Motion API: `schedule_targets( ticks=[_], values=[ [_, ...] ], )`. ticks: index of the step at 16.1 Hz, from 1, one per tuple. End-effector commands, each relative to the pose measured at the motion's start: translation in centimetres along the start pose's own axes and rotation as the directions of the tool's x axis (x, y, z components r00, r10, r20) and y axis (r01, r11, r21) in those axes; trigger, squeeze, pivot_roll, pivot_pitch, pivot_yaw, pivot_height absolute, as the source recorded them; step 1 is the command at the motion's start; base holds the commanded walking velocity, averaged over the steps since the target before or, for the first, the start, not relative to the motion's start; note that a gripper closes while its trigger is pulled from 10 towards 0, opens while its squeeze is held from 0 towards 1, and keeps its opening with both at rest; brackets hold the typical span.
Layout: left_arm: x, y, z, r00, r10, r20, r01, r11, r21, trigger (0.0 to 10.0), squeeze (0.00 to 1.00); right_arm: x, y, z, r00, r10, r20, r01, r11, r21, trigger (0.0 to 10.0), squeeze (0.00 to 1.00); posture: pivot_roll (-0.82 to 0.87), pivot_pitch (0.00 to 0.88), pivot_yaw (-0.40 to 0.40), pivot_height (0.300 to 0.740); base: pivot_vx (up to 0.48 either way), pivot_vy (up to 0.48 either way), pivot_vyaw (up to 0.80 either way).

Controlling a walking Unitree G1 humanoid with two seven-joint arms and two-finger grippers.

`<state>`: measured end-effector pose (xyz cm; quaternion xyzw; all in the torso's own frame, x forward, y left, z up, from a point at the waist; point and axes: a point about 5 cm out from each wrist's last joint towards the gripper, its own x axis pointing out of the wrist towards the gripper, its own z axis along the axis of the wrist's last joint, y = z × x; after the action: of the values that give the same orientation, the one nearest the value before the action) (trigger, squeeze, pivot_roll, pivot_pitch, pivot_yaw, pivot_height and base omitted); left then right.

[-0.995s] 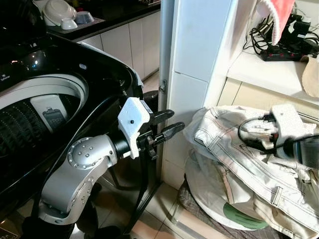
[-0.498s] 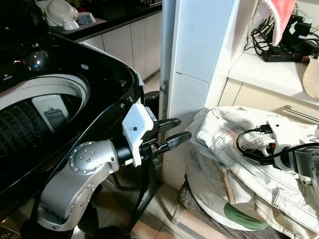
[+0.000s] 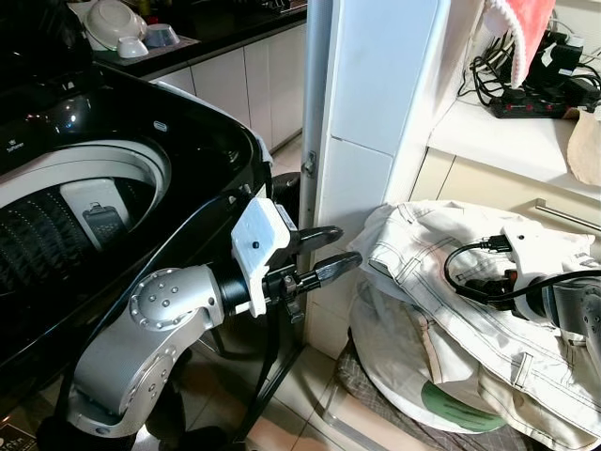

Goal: Clothes washing

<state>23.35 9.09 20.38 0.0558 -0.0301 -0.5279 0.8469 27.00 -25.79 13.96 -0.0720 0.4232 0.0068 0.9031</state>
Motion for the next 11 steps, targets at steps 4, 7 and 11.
schedule_targets(
  ticks=[4,7,11],
  values=[
    [-0.1,0.0,0.3,1.000,-0.010,-0.004,0.010,1.000,0.013,10.0,0.00,0.0,-0.6,0.0,1.000,-0.019,0.007,0.019,0.999,0.030,0.0,0.00,-0.05,0.006,0.017,0.740,0.000,0.000,0.00],
    [-0.1,0.0,0.4,1.000,-0.011,-0.004,0.011,1.000,0.014,10.0,0.00,-0.2,-0.7,0.4,0.999,-0.020,0.033,0.019,0.999,0.030,0.0,0.00,-0.06,0.005,0.017,0.740,0.000,0.000,0.00],
    [-0.2,0.2,0.5,1.000,0.002,0.000,-0.002,1.000,0.023,10.0,0.00,-1.3,-1.1,1.6,0.995,-0.021,0.099,0.019,1.000,0.016,0.0,0.00,-0.05,0.002,0.016,0.740,0.000,0.000,0.00]
  ],
)
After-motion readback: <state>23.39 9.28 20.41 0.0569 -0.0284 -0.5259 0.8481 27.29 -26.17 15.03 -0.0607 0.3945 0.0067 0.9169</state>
